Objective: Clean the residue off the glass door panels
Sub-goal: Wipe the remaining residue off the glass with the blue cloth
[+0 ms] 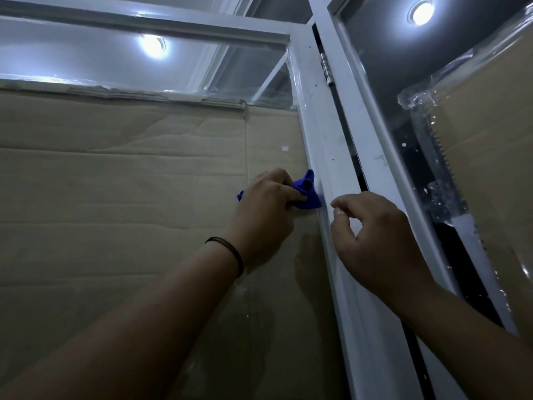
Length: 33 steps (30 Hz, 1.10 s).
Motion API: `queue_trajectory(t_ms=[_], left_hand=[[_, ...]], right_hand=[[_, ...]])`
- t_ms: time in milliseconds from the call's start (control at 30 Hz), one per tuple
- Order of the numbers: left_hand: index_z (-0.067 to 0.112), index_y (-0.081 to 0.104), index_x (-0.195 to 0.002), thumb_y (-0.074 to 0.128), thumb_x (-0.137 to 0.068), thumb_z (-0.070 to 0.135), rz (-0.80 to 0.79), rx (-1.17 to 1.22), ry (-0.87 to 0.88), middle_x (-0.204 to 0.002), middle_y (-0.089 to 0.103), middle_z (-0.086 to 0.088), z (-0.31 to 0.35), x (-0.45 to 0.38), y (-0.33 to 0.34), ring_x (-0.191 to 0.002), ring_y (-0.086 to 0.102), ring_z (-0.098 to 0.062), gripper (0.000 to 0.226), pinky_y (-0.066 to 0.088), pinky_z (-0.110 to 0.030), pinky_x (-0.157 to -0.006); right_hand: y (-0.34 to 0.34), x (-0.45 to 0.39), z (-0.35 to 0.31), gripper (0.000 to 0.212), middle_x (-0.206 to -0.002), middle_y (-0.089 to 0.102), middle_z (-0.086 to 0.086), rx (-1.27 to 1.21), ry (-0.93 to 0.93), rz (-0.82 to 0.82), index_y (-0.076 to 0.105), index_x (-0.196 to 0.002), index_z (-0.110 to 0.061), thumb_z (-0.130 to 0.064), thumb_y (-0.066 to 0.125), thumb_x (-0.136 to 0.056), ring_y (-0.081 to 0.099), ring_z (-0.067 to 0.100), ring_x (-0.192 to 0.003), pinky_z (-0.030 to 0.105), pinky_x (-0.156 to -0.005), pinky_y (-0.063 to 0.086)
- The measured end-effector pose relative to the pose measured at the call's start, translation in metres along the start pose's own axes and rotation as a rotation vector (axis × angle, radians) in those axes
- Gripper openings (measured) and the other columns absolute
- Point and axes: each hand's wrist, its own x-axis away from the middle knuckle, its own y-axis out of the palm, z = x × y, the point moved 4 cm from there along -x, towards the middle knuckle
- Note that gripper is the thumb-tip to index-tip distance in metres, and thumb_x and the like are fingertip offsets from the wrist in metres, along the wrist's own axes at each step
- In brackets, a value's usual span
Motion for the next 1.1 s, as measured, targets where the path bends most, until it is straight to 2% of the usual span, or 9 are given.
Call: queue_trajectory(t_ms=[67, 200, 267, 300, 367, 500, 733, 933, 1100], left_hand=[[0.014, 0.072, -0.107, 0.065, -0.085, 0.002, 0.005, 0.096, -0.045, -0.099, 0.053, 0.004, -0.002, 0.002, -0.003, -0.089, 0.049, -0.01, 0.026, 0.041, -0.015, -0.082], [0.009, 0.074, -0.102, 0.067, -0.084, 0.002, 0.296, 0.125, -0.18, -0.096, 0.057, 0.0, -0.032, -0.028, -0.031, -0.084, 0.05, -0.008, 0.02, 0.034, 0.0, -0.075], [0.009, 0.074, -0.103, 0.067, -0.085, 0.004, 0.381, 0.06, -0.199, -0.099, 0.063, -0.004, -0.048, -0.054, -0.042, -0.088, 0.055, -0.013, 0.02, 0.038, -0.003, -0.08], [0.01, 0.074, -0.104, 0.066, -0.085, 0.004, 0.392, 0.022, -0.196, -0.104, 0.066, -0.006, -0.053, -0.068, -0.043, -0.094, 0.057, -0.017, 0.021, 0.042, -0.013, -0.086], [0.01, 0.073, -0.106, 0.064, -0.086, 0.005, 0.363, -0.054, -0.169, -0.108, 0.067, -0.007, -0.059, -0.089, -0.04, -0.102, 0.057, -0.024, 0.022, 0.041, -0.024, -0.091], [0.008, 0.074, -0.103, 0.061, -0.082, -0.002, 0.208, -0.139, -0.039, -0.106, 0.069, -0.009, -0.049, -0.111, -0.013, -0.106, 0.051, -0.029, 0.027, 0.033, -0.024, -0.087], [0.014, 0.075, -0.104, 0.06, -0.087, 0.003, 0.122, -0.088, -0.003, -0.103, 0.067, -0.005, -0.037, -0.088, 0.003, -0.101, 0.054, -0.025, 0.025, 0.029, -0.019, -0.082], [0.017, 0.075, -0.103, 0.067, -0.085, 0.012, -0.036, 0.056, 0.017, -0.104, 0.066, -0.004, -0.009, -0.035, -0.001, -0.09, 0.059, -0.019, 0.02, 0.046, -0.028, -0.083], [0.018, 0.074, -0.102, 0.069, -0.084, 0.016, -0.225, 0.16, -0.024, -0.103, 0.062, 0.002, 0.007, -0.001, -0.005, -0.086, 0.056, -0.011, 0.019, 0.051, -0.027, -0.084]], right_hand=[[0.001, -0.002, -0.003, 0.019, -0.086, 0.065, 0.006, 0.0, -0.007, 0.004, 0.067, -0.096, -0.006, -0.01, 0.051, -0.086, 0.058, 0.017, -0.081, 0.031, -0.075, 0.047], [0.002, -0.014, -0.008, 0.02, -0.089, 0.067, 0.006, -0.012, -0.02, 0.006, 0.067, -0.099, -0.006, -0.01, 0.052, -0.087, 0.059, 0.016, -0.083, 0.032, -0.078, 0.049], [0.004, -0.019, -0.011, 0.02, -0.086, 0.066, 0.005, -0.019, -0.025, 0.028, 0.067, -0.097, -0.007, -0.011, 0.051, -0.087, 0.058, 0.015, -0.08, 0.029, -0.075, 0.048], [0.005, -0.021, -0.013, 0.02, -0.085, 0.065, 0.005, -0.02, -0.026, 0.027, 0.067, -0.096, -0.007, -0.011, 0.05, -0.087, 0.057, 0.015, -0.079, 0.027, -0.073, 0.048], [0.009, -0.024, -0.015, 0.02, -0.084, 0.064, 0.004, -0.016, -0.028, -0.006, 0.067, -0.096, -0.009, -0.013, 0.049, -0.09, 0.057, 0.014, -0.079, 0.028, -0.073, 0.049], [0.008, -0.029, -0.014, 0.017, -0.08, 0.062, 0.002, -0.022, -0.03, -0.006, 0.065, -0.091, -0.01, -0.013, 0.049, -0.089, 0.055, 0.015, -0.077, 0.031, -0.074, 0.048], [0.002, -0.012, -0.017, 0.026, -0.08, 0.063, 0.002, -0.049, -0.017, 0.007, 0.066, -0.093, -0.01, -0.019, 0.043, -0.085, 0.056, 0.013, -0.076, 0.024, -0.072, 0.048], [0.004, 0.009, -0.021, 0.024, -0.081, 0.061, -0.002, -0.042, 0.007, -0.038, 0.065, -0.095, -0.013, -0.019, 0.044, -0.086, 0.055, 0.009, -0.077, 0.02, -0.069, 0.046], [-0.002, 0.013, -0.028, 0.02, -0.082, 0.061, -0.002, -0.008, 0.004, -0.074, 0.065, -0.096, -0.013, -0.016, 0.048, -0.088, 0.054, 0.009, -0.077, 0.025, -0.073, 0.046]])
